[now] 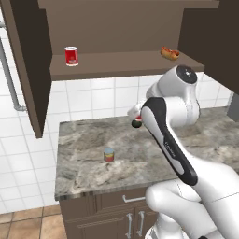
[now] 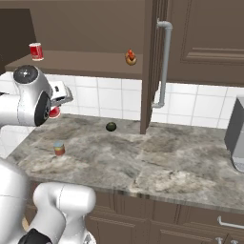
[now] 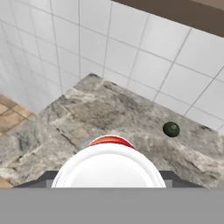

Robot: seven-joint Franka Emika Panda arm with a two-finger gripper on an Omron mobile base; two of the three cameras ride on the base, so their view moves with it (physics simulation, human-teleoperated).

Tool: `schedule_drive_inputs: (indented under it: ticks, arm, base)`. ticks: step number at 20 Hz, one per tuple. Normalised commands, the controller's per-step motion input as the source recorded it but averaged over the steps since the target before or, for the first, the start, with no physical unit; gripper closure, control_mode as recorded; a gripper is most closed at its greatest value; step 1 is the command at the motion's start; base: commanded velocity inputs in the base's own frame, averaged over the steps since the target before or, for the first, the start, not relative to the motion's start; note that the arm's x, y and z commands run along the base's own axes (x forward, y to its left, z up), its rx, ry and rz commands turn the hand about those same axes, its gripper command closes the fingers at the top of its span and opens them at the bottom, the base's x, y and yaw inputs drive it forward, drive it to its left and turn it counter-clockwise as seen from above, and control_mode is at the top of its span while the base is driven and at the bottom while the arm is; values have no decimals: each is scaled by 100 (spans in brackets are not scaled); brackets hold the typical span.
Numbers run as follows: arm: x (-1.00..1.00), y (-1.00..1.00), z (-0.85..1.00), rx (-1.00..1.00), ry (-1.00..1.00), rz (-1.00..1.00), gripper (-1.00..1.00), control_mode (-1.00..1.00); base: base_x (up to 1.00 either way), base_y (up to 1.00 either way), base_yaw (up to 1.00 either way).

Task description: Pick the cans from the counter and place them in their designated side in the cabinet.

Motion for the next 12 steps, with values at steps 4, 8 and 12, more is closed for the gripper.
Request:
schedule_drive_inputs:
  ticks: [4,8,12]
  arm:
    - [-11,8,42,0,-11,2,100,-100]
    - [-11,7,35,1,-10,1,100,-100]
    - [-18,5,30,0,-12,2,100,-100]
  base:
    - [0,0,0]
    - [0,0,0]
    - [0,0,0]
